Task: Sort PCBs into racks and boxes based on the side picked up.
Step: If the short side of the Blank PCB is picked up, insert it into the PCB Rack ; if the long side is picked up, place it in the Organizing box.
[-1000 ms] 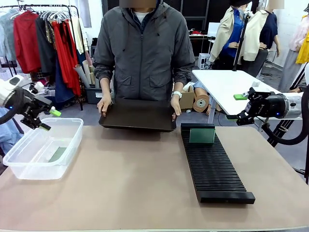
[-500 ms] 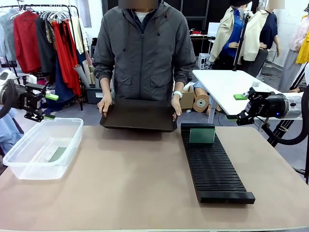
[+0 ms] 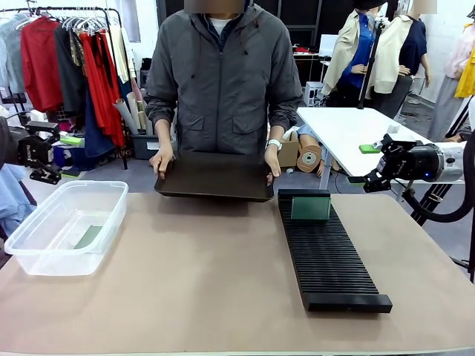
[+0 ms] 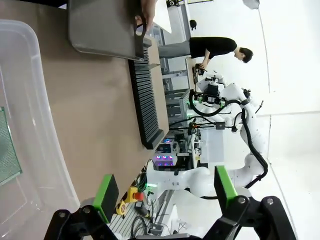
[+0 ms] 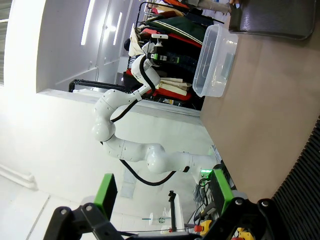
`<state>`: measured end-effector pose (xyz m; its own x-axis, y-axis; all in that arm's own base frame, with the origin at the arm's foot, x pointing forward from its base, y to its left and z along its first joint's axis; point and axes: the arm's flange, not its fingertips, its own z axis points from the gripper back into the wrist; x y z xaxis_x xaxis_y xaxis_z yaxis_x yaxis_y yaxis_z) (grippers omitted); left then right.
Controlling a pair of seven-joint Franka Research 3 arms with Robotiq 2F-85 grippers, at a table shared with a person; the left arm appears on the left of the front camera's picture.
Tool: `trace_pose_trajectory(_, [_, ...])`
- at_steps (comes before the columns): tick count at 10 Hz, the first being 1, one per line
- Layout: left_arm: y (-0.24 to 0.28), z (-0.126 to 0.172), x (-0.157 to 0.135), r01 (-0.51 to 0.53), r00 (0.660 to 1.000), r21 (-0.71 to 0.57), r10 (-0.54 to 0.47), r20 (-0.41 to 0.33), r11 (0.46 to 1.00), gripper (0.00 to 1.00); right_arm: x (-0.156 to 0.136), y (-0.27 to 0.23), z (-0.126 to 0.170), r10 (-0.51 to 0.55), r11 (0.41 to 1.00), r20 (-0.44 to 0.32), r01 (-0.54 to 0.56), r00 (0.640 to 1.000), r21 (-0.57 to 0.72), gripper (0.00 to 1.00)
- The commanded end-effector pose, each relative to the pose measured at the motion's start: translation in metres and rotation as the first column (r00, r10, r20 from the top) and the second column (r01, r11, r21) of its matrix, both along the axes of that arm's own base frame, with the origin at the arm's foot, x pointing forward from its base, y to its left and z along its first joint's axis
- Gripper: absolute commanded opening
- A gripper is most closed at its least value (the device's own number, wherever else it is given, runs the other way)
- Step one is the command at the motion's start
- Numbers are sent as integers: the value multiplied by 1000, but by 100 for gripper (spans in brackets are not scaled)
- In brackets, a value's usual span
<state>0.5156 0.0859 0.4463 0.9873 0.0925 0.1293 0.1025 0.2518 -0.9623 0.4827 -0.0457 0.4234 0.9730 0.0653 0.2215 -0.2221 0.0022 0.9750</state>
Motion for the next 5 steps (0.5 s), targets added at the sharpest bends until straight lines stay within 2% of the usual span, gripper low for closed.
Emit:
trace_pose_trajectory(1, [-6, -6, -11, -13, 1000, -48, 14, 11, 999, 100, 0, 0, 4, -5, 1000, -8, 5, 1000, -6, 100])
trace_pose_trajectory(3, [-8, -10, -13, -28, 1000, -77, 29, 6, 997, 100, 0, 0, 4, -5, 1000, -8, 5, 1000, -6, 100])
trace_pose_trajectory(4, [-4, -9, -6, -5, 1000, -25, 5, -12, 1000, 100, 0, 0, 4, -5, 1000, -8, 5, 1000, -6, 100])
trace_pose_trajectory(5, [-4, -9, -6, -5, 1000, -25, 5, -12, 1000, 100, 0, 0, 4, -5, 1000, -8, 5, 1000, -6, 100])
